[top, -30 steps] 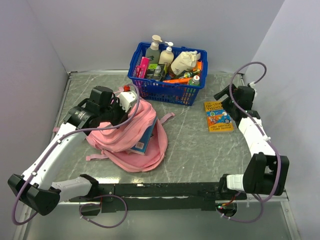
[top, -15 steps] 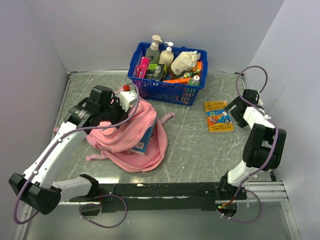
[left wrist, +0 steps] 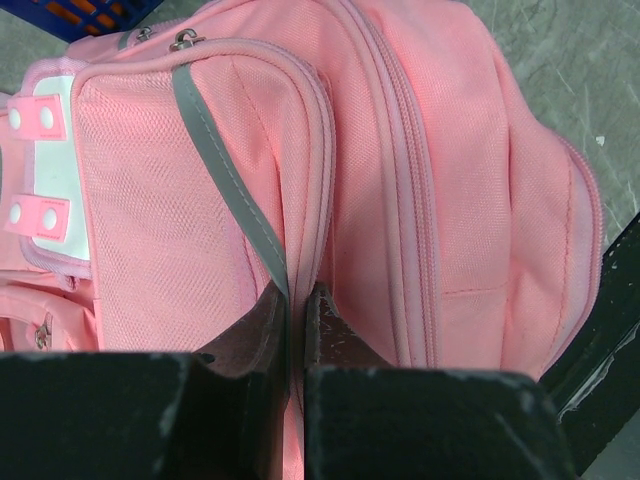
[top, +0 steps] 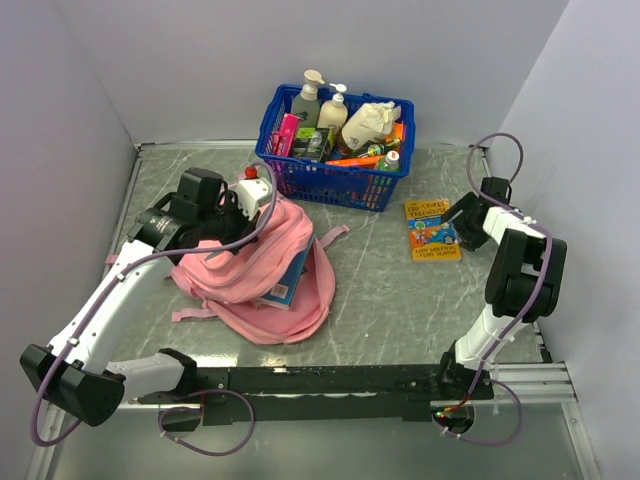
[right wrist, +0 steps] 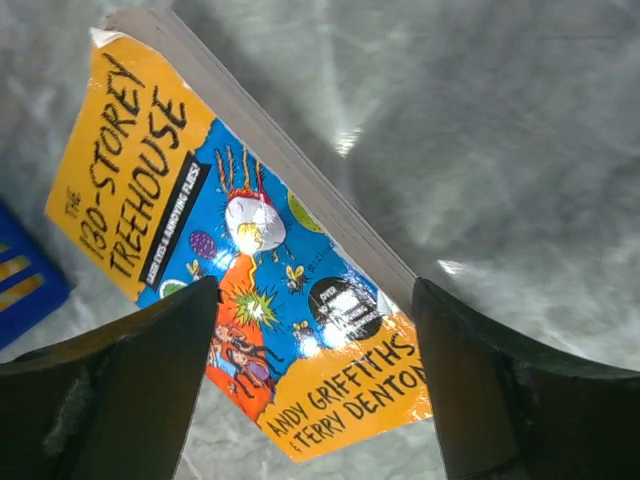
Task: Pack the student bag
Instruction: Pick up the book from the center of the board.
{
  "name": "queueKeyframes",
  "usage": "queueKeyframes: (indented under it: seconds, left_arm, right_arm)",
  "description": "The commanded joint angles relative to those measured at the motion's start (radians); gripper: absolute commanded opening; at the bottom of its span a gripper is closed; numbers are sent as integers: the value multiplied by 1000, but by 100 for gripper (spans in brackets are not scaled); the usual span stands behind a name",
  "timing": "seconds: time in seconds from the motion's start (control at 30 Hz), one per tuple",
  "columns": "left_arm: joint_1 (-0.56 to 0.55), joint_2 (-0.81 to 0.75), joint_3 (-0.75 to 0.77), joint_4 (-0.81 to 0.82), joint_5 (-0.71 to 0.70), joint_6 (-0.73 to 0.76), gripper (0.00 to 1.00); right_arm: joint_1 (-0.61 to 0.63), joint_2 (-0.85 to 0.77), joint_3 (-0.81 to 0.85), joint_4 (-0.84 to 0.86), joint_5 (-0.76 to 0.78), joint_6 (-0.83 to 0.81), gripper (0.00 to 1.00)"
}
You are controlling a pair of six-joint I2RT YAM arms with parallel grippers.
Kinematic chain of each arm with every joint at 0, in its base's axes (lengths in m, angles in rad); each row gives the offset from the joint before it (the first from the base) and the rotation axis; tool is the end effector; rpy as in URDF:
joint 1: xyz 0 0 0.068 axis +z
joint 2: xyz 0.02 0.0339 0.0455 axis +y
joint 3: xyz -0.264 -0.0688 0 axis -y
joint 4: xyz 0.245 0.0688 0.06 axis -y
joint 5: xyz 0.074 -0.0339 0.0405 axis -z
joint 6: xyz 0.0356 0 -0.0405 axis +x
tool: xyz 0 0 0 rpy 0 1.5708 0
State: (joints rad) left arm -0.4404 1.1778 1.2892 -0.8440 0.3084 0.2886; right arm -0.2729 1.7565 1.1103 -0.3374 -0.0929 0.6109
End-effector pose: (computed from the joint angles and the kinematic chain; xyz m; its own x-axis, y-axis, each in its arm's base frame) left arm 0.2088 -0.1104 0.3721 -0.4063 0.4913 -0.7705 0.7573 0.6529 0.0170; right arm 0.3486 -0.0941 0.1822 -0.5311 0.7417 -0.4095 0.6391 0.6681 0.3811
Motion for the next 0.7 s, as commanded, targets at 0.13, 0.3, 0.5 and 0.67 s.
queueKeyframes:
  seconds: [0.13, 0.3, 0.5, 0.67]
  left_arm:
    - [19, -20, 59, 95, 0, -8, 2]
    - [19, -21, 62, 94, -3, -6, 2]
    - [19, -29, 45, 92, -12, 1, 2]
    - [19, -32, 30, 97, -14, 3, 2]
  right_arm:
    - [107, -14, -4, 119, -128, 76, 81]
    - [175, 29, 14, 164, -146, 128, 81]
    - [198, 18, -61, 322, -215, 220, 81]
    - [241, -40, -78, 376, -242, 237, 78]
